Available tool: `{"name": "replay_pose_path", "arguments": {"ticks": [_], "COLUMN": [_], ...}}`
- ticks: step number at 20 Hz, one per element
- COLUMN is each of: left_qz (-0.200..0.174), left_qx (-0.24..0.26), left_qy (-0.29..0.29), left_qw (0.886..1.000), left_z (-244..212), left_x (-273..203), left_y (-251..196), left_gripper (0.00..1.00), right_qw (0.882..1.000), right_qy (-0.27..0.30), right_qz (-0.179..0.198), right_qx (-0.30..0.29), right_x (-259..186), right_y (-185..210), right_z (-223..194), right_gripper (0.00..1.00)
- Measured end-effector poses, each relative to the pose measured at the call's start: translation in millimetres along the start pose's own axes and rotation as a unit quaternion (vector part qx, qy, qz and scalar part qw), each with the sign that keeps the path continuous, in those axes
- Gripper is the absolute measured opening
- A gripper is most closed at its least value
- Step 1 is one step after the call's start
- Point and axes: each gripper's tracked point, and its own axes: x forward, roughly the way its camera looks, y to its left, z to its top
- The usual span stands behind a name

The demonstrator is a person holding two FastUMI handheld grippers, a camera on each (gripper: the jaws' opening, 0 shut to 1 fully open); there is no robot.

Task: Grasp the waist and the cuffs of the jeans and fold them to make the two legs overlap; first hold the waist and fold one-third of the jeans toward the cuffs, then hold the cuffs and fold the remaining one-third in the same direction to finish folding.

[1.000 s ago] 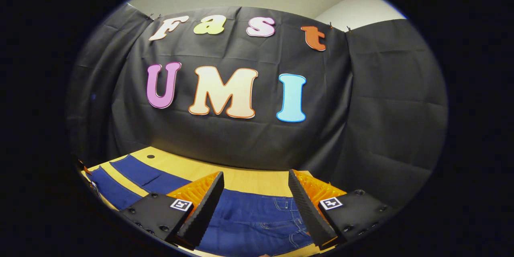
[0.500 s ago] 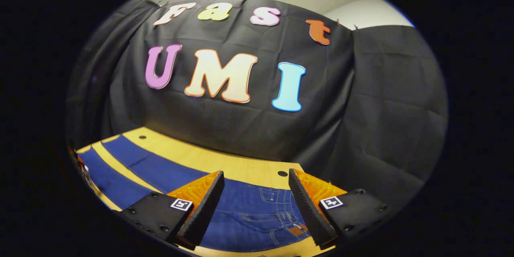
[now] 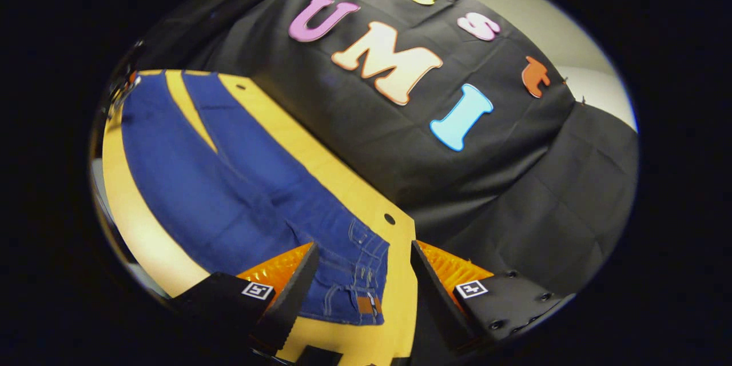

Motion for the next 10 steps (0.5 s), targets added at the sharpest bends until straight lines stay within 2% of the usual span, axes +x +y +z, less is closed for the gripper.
{"name": "replay_pose_path", "arguments": {"ticks": [3,5,7,10], "left_qz": [0.004,0.005,0.005,0.008], "left_qx": [0.008,0.008,0.008,0.007], "left_qy": [0.001,0.002,0.002,0.003], "left_qw": [1.000,1.000,1.000,1.000], "left_z": [0.0,0.4,0.5,-0.2], "left_x": [0.5,0.8,1.2,1.3], "left_y": [0.6,0.8,1.2,0.9], "left_gripper": [0.00,0.00,0.00,0.00], "right_qw": [0.998,0.991,0.979,0.956], "right_qy": [0.027,0.043,0.056,0.044], "right_qz": [0.023,0.051,0.099,0.149], "right_qx": [-0.060,-0.117,-0.170,-0.249], "right_x": [1.0,2.2,1.3,-5.0], "right_y": [8.9,19.0,38.9,70.6], "right_z": [-36.4,-57.7,-80.2,-102.3], "right_gripper": [0.99,0.99,1.00,0.99]}}
